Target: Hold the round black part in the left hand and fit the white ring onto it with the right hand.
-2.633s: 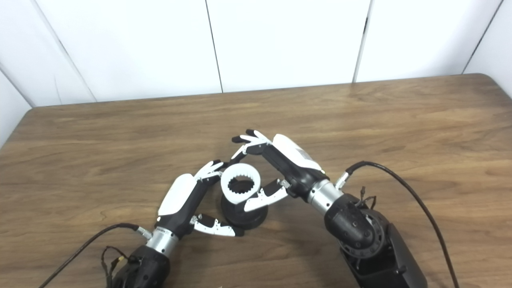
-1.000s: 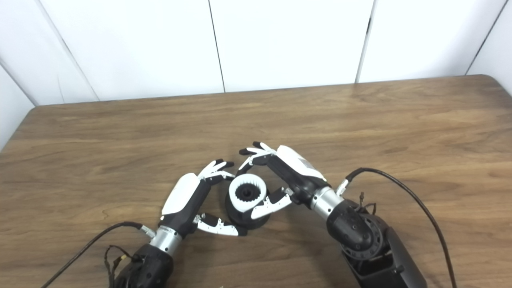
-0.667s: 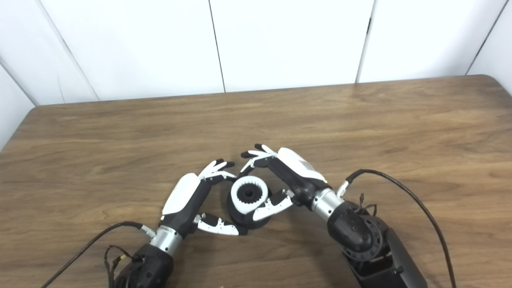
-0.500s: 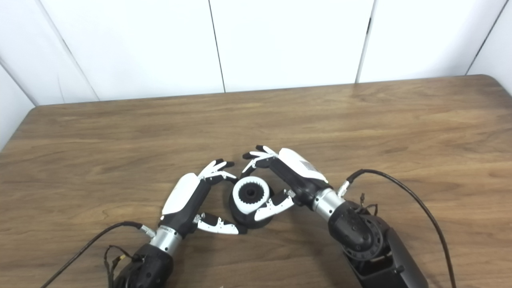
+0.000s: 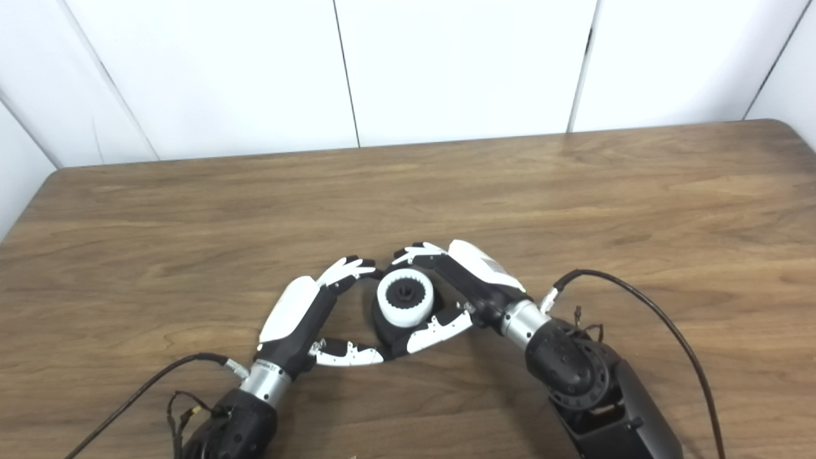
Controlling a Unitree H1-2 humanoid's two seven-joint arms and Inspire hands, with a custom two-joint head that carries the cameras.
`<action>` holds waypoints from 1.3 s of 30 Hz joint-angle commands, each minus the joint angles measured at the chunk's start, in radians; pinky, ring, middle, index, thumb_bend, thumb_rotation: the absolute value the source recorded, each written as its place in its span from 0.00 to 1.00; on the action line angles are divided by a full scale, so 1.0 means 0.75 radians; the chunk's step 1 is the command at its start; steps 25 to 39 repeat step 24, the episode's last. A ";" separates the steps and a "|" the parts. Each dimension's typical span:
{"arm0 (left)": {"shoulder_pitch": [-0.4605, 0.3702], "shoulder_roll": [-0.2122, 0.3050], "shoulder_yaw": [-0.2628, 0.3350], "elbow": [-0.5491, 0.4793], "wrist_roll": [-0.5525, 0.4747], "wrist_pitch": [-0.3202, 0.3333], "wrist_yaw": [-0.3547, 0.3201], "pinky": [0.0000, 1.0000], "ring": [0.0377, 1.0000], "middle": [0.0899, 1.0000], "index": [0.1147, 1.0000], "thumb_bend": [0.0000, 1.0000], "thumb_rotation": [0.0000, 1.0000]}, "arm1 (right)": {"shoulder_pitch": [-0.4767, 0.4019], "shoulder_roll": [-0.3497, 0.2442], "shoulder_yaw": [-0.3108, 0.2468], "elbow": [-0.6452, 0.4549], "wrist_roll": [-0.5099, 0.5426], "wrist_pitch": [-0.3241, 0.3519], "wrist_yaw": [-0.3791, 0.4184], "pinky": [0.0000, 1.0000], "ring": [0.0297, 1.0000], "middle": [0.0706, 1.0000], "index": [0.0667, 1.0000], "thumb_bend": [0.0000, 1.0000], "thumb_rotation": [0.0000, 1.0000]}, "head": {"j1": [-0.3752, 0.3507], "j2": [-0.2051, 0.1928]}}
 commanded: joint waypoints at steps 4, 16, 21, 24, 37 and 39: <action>-0.005 0.004 0.021 -0.016 -0.031 0.029 -0.022 0.88 0.95 0.89 0.86 1.00 0.29 | -0.055 -0.001 -0.033 -0.012 0.033 -0.026 -0.014 0.86 0.96 0.89 0.73 1.00 0.36 | 0.005 -0.005; 0.030 0.037 0.145 -0.155 -0.261 0.149 -0.153 0.91 1.00 1.00 1.00 1.00 0.37 | -0.046 0.009 -0.148 0.012 0.156 -0.036 -0.053 0.91 0.96 0.95 0.87 0.98 0.51 | 0.004 -0.016; 0.053 0.063 0.231 -0.203 -0.375 0.163 -0.171 0.91 0.99 1.00 1.00 1.00 0.41 | -0.040 0.014 -0.201 0.035 0.219 -0.045 -0.072 0.90 0.96 0.95 0.90 0.97 0.56 | -0.002 -0.025; 0.081 0.066 0.304 -0.197 -0.443 0.114 -0.128 0.95 1.00 1.00 1.00 1.00 0.52 | -0.028 0.033 -0.250 0.052 0.283 -0.038 -0.092 0.93 0.95 0.94 0.89 0.93 0.61 | -0.004 -0.027; 0.081 0.066 0.304 -0.197 -0.443 0.114 -0.128 0.95 1.00 1.00 1.00 1.00 0.52 | -0.028 0.033 -0.250 0.052 0.283 -0.038 -0.092 0.93 0.95 0.94 0.89 0.93 0.61 | -0.004 -0.027; 0.081 0.066 0.304 -0.197 -0.443 0.114 -0.128 0.95 1.00 1.00 1.00 1.00 0.52 | -0.028 0.033 -0.250 0.052 0.283 -0.038 -0.092 0.93 0.95 0.94 0.89 0.93 0.61 | -0.004 -0.027</action>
